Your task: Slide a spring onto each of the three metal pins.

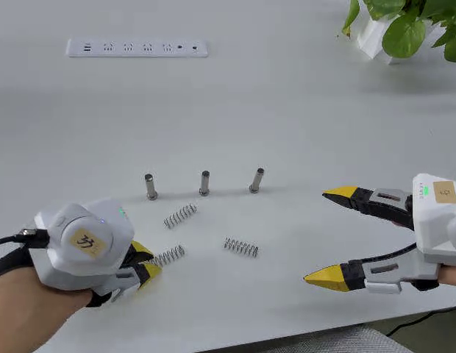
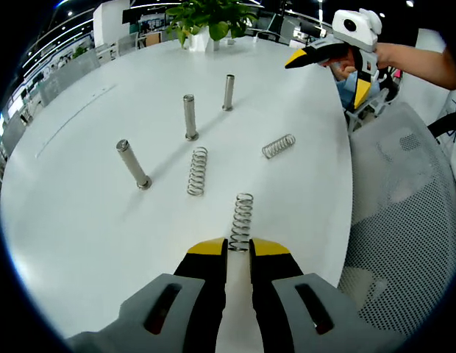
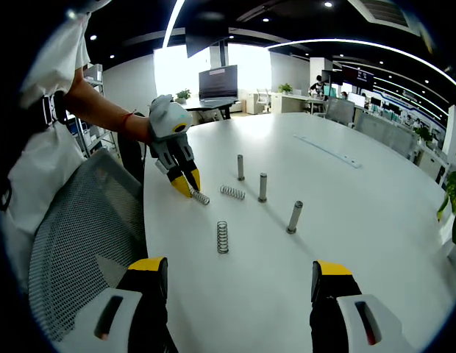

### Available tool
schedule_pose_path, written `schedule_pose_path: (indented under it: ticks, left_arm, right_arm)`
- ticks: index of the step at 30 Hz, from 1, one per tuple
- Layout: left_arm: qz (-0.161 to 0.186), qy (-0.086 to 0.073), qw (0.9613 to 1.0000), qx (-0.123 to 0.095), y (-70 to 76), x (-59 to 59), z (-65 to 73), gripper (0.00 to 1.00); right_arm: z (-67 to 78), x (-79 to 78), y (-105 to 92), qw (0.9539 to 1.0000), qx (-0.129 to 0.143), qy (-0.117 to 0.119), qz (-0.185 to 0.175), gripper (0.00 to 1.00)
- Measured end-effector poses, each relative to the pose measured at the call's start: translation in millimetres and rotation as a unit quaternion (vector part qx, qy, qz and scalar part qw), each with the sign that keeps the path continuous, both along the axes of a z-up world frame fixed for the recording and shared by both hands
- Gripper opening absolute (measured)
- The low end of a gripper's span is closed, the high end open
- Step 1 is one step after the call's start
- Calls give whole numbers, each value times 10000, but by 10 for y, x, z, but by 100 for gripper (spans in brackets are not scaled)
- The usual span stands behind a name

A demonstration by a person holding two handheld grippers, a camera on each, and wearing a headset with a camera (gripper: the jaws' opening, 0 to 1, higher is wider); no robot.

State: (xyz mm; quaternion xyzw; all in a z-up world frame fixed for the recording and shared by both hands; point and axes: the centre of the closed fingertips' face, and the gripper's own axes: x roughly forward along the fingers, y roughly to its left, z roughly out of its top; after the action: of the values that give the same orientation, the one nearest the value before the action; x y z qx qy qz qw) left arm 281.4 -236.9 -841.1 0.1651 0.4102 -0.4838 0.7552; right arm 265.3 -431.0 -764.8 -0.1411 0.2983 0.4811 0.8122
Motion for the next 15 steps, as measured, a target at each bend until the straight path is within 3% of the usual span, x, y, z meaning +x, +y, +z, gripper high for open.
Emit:
schedule_pose_path:
  ticks: [4, 15]
  left_arm:
    - [72, -10, 9999, -115, -9, -13, 11, 8]
    - [64, -64, 9999, -68, -18, -3, 0, 7]
  right_arm:
    - [1, -1, 2, 10000, 10, 13, -17, 78]
    - [0, 11, 0, 10000, -2, 9, 7, 78]
